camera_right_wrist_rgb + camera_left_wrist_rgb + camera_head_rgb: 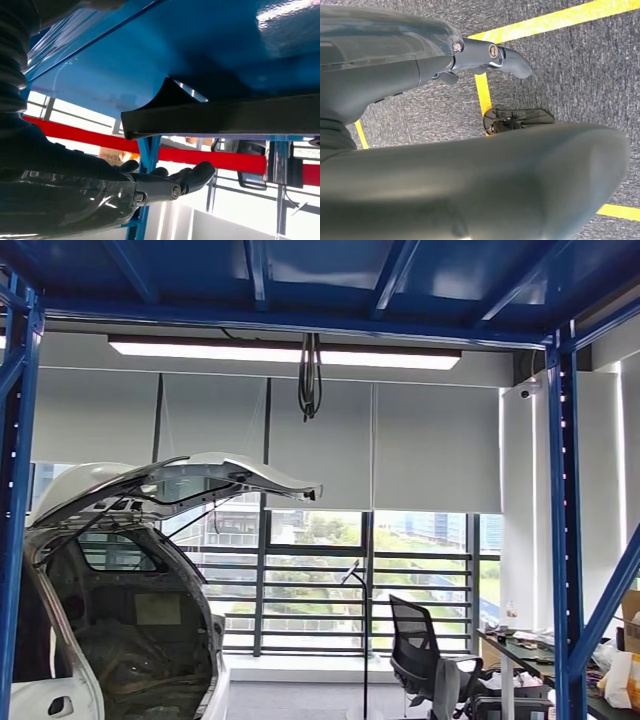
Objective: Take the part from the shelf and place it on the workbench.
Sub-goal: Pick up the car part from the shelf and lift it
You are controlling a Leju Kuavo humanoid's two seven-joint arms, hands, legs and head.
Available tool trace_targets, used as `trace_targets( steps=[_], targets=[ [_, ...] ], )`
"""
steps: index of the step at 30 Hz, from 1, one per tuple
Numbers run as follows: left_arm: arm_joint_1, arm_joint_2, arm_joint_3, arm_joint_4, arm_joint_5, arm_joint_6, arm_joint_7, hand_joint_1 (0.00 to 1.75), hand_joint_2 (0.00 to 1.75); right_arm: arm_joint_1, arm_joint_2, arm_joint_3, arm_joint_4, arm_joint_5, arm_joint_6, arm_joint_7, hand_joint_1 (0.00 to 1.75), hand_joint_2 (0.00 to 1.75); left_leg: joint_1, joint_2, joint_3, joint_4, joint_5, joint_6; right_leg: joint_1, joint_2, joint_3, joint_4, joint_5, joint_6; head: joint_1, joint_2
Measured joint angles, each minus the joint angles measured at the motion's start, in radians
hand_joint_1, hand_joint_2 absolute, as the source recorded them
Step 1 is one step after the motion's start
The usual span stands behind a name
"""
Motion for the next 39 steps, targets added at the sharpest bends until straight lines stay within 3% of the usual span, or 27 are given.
trace_targets(
  steps=[14, 19, 30, 39],
  targets=[
    [0.000, 0.000, 0.000, 0.000, 0.000, 0.002, 0.000, 0.00, 0.00, -0.023, 0.014, 0.021, -0.020, -0.050, -0.009, -0.035, 0.00, 1.75, 0.002, -0.002, 0.000, -0.001, 0.001, -0.002, 0.001, -0.005, 0.000, 0.001, -0.001, -0.001, 0.000, 0.000],
    [0.003, 0.000, 0.000, 0.000, 0.002, 0.003, 0.000, 0.00, 0.00, -0.034, 0.016, 0.048, -0.055, -0.145, 0.011, -0.078, 0.00, 1.75, 0.001, -0.007, -0.003, -0.001, 0.001, -0.002, 0.000, -0.008, -0.001, 0.002, -0.002, -0.001, 0.000, 0.000],
    [0.004, 0.000, 0.000, 0.000, 0.001, 0.002, -0.006, 0.00, 0.00, -0.050, 0.009, 0.067, -0.051, -0.146, 0.019, -0.051, 0.00, 1.75, 0.001, -0.007, -0.004, -0.001, 0.001, -0.002, 0.000, -0.010, -0.002, 0.002, -0.003, -0.001, 0.000, 0.000],
    [0.003, 0.000, 0.000, 0.000, -0.007, -0.003, -0.014, 0.00, 0.00, -0.111, 0.004, 0.073, 0.060, -0.111, 0.019, -0.018, 0.00, 1.75, 0.001, -0.007, -0.004, -0.001, 0.001, -0.002, 0.000, -0.010, -0.002, 0.002, -0.003, -0.001, 0.000, 0.000]
  ],
)
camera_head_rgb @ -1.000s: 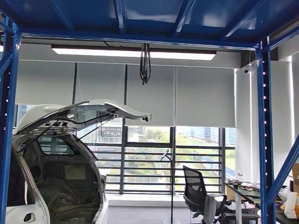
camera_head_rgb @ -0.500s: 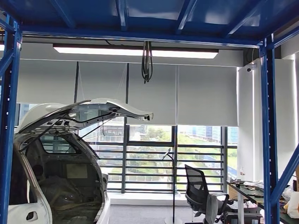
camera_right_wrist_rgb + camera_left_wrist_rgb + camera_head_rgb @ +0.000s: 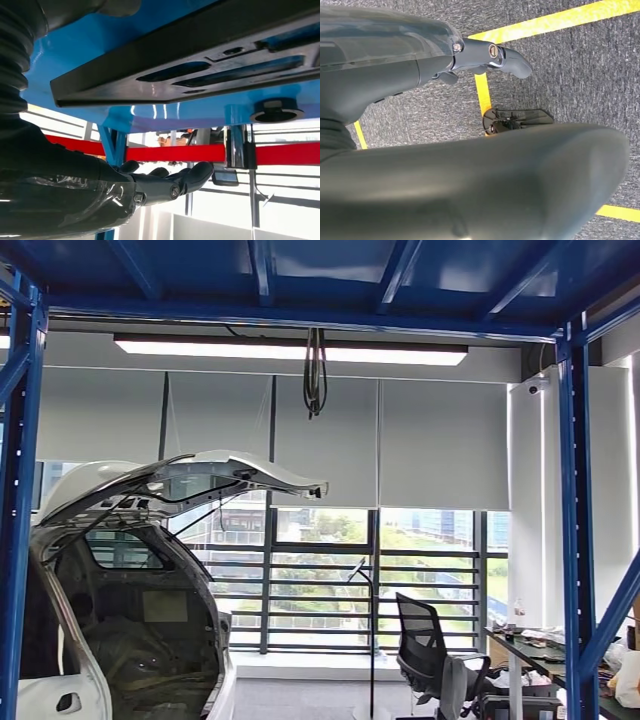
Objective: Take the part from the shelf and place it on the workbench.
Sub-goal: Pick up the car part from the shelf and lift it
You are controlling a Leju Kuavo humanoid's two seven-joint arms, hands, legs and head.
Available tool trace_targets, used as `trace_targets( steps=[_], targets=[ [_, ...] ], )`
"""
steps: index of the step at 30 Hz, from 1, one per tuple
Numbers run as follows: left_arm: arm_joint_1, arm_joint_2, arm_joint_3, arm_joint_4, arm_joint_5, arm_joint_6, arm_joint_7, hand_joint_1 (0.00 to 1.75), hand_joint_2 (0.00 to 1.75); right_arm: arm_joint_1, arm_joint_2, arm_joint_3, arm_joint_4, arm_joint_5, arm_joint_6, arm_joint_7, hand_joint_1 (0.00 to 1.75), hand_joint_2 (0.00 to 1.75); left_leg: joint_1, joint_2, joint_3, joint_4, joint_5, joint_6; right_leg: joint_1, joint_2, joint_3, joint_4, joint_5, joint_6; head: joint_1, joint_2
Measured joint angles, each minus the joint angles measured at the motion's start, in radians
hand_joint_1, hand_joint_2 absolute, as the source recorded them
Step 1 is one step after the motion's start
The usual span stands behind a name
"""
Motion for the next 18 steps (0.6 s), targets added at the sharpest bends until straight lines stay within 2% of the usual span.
trace_targets(
  steps=[7, 18],
  targets=[
    [-0.001, 0.000, -0.001, 0.000, -0.004, -0.006, -0.004, 0.00, 0.00, -0.045, 0.007, 0.006, 0.072, 0.033, -0.011, 0.012, 0.00, 1.75, 0.000, 0.000, -0.001, 0.000, 0.000, 0.000, 0.000, 0.000, -0.001, 0.000, 0.000, 0.000, 0.000, 0.000],
    [-0.004, -0.002, -0.002, 0.000, -0.009, -0.010, -0.007, 0.00, 0.00, -0.129, 0.071, 0.037, 0.178, 0.095, -0.032, 0.013, 0.00, 1.75, 0.000, 0.000, -0.001, 0.000, 0.000, 0.000, 0.000, 0.000, -0.001, 0.000, 0.000, 0.000, 0.000, 0.000]
  ],
)
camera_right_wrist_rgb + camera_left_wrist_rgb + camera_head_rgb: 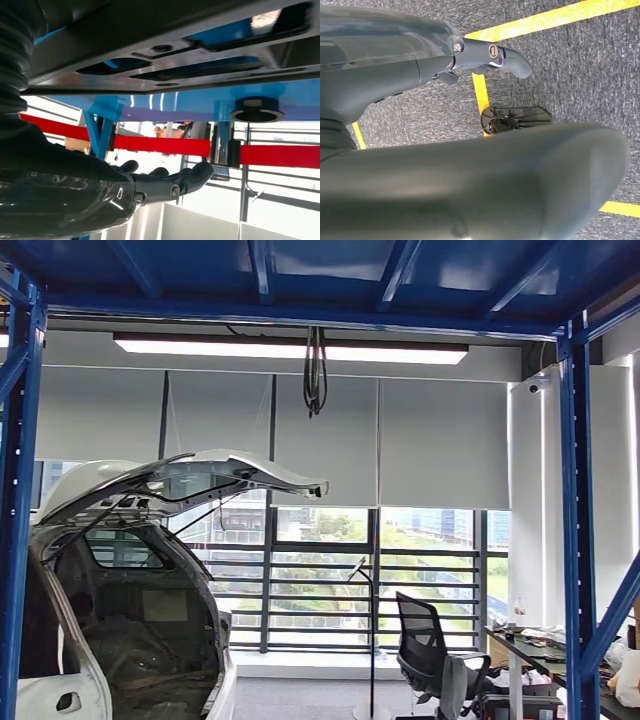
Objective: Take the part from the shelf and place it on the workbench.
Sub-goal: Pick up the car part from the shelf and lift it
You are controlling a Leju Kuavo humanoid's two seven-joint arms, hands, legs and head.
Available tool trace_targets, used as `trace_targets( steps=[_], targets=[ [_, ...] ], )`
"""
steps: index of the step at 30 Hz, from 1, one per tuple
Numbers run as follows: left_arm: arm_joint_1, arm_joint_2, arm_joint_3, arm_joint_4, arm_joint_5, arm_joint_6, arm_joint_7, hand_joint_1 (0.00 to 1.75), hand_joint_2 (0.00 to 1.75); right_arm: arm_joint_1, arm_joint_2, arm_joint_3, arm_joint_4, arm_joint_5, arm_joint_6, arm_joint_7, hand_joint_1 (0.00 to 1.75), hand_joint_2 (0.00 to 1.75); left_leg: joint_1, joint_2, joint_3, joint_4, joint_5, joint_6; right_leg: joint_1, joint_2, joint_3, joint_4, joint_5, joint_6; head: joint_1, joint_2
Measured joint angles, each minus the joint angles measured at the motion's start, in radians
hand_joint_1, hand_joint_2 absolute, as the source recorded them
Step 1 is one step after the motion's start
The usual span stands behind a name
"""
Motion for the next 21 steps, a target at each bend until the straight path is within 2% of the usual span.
trace_targets(
  steps=[10, 21],
  targets=[
    [-0.001, -0.002, 0.000, 0.000, 0.000, -0.001, -0.001, 0.00, 0.00, -0.028, 0.035, 0.026, 0.039, 0.001, -0.001, -0.015, 0.00, 1.75, 0.000, 0.000, -0.001, 0.000, 0.000, 0.000, 0.000, 0.000, -0.001, 0.000, 0.000, 0.000, 0.000, 0.000],
    [-0.014, -0.016, 0.000, 0.001, 0.006, -0.006, 0.000, 0.00, 0.00, -0.117, 0.167, 0.098, 0.217, -0.128, 0.020, -0.109, 0.00, 1.75, 0.001, 0.000, -0.001, 0.000, 0.000, 0.000, 0.001, 0.000, -0.001, 0.001, -0.001, -0.001, 0.000, 0.000]
  ],
)
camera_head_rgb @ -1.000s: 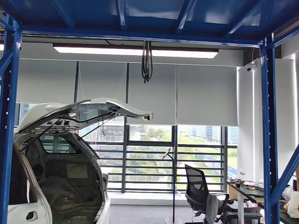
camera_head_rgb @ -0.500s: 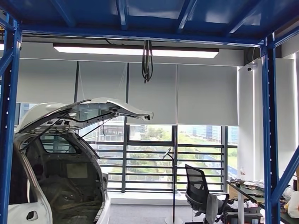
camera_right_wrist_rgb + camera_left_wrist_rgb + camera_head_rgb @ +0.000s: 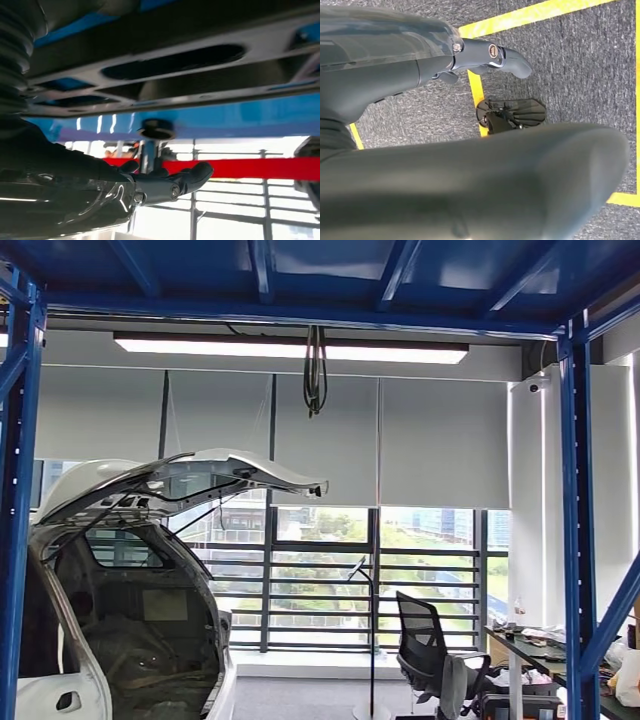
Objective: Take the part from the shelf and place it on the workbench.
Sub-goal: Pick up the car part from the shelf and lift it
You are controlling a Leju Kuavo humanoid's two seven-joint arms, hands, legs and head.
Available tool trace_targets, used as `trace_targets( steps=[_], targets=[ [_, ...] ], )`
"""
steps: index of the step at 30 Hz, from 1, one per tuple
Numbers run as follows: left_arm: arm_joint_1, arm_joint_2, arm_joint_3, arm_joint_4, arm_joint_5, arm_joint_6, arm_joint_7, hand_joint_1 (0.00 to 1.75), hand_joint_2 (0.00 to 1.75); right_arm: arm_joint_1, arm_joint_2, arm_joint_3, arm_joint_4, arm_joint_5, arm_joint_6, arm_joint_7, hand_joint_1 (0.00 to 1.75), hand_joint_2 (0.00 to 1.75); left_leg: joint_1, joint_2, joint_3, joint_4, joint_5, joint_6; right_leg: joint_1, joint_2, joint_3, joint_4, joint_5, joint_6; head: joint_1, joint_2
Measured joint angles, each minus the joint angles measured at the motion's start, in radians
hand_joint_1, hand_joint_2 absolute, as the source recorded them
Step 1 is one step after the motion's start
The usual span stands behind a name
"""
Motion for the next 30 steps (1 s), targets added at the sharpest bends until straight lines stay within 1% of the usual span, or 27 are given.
trace_targets(
  steps=[3, 6, 10, 22, 30],
  targets=[
    [-0.003, -0.004, -0.001, 0.001, 0.000, -0.001, 0.002, 0.00, 0.00, -0.024, 0.027, 0.015, 0.062, -0.045, 0.000, -0.035, 0.00, 1.75, 0.000, 0.000, 0.000, 0.000, 0.000, 0.000, 0.000, 0.000, 0.000, 0.000, 0.000, 0.000, 0.000, 0.000],
    [-0.007, -0.007, -0.006, 0.001, 0.001, -0.004, 0.002, 0.00, 0.00, -0.043, 0.048, 0.030, 0.112, -0.073, 0.008, -0.049, 0.00, 1.75, 0.000, 0.000, 0.000, 0.000, 0.000, 0.000, 0.000, 0.000, 0.000, 0.000, 0.000, 0.000, 0.000, 0.000],
    [-0.010, -0.010, -0.010, 0.001, 0.008, -0.005, -0.001, 0.00, 0.00, -0.067, 0.061, 0.047, 0.166, -0.099, 0.016, -0.047, 1.75, 1.75, 0.000, 0.000, 0.000, 0.000, 0.000, 0.000, 0.000, 0.000, -0.001, 0.000, 0.000, 0.000, 0.000, 0.000],
    [-0.009, -0.011, -0.010, 0.004, 0.022, -0.001, -0.013, 0.00, 0.00, -0.092, 0.053, 0.078, 0.230, -0.101, 0.004, -0.020, 1.75, 1.75, 0.000, 0.000, 0.000, 0.000, 0.000, 0.000, 0.000, 0.000, -0.001, 0.000, 0.000, 0.000, 0.000, 0.000],
    [-0.007, -0.011, -0.017, 0.004, 0.023, -0.008, -0.054, 0.00, 0.00, -0.100, 0.033, 0.096, 0.219, -0.078, -0.025, 0.014, 1.75, 1.75, 0.000, 0.000, 0.000, 0.000, 0.000, 0.000, 0.000, 0.000, -0.001, 0.000, 0.000, 0.000, 0.000, 0.000]
  ],
)
